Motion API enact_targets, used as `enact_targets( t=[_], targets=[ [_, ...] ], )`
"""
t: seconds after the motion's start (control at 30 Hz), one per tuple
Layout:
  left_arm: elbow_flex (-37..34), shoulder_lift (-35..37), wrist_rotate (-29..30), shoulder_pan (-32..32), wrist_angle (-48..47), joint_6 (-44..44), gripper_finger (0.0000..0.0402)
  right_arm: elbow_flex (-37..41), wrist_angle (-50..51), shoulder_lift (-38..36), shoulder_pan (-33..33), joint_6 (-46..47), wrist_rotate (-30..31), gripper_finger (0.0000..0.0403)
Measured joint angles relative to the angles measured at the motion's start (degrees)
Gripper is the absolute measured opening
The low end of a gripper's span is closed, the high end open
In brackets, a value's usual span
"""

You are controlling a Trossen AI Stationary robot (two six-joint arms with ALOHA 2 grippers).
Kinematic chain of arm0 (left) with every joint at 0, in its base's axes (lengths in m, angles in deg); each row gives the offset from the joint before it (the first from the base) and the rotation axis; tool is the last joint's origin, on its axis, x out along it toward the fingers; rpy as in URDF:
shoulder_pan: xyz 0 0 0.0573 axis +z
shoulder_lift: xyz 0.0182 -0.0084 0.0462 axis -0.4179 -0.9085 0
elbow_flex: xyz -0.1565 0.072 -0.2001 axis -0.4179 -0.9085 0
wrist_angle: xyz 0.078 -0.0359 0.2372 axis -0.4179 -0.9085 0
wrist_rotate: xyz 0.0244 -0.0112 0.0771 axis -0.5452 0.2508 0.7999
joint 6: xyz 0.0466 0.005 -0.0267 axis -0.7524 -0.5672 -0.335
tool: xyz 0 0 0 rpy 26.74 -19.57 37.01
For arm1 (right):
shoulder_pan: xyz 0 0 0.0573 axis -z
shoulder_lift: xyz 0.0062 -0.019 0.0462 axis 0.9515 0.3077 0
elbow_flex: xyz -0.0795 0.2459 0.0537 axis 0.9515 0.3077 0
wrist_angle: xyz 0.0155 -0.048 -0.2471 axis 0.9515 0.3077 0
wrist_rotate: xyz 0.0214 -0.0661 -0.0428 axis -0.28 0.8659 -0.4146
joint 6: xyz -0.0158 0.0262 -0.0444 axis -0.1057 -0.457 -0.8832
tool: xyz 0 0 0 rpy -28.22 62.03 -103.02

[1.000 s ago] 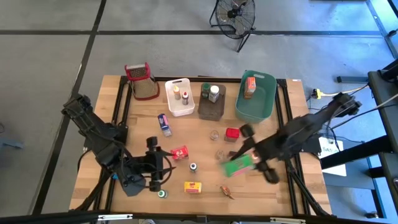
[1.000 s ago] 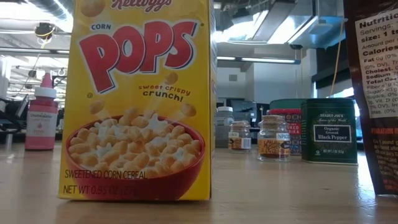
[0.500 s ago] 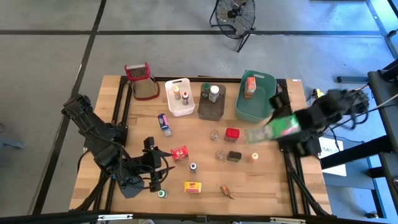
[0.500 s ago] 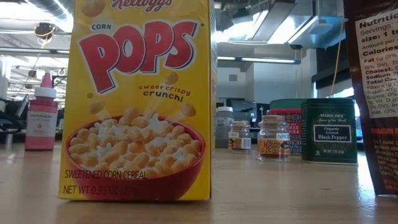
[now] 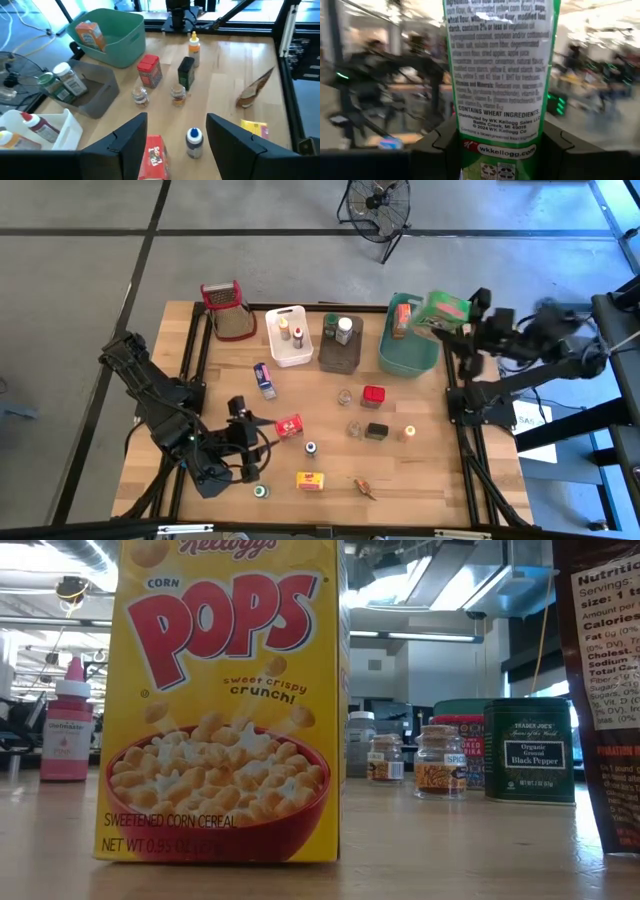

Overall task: Pick & Place Kitchen Items
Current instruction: Put the green cereal box into the green bin

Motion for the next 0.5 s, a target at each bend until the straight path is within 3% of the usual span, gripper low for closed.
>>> enact_targets(
  t=[0.23,0.5],
  targets=[
    [0.00,0.00,0.76,0.00,-0.79,1.65,0.0198,15.46,-2.35,-8.39,10.16,4.04,0.20,0.0170],
    [0.00,0.00,0.76,0.01,-0.79,2.76,0.0198,33.16,-5.61,-14.95,19.95,11.18,9.22,0.0170]
  ],
)
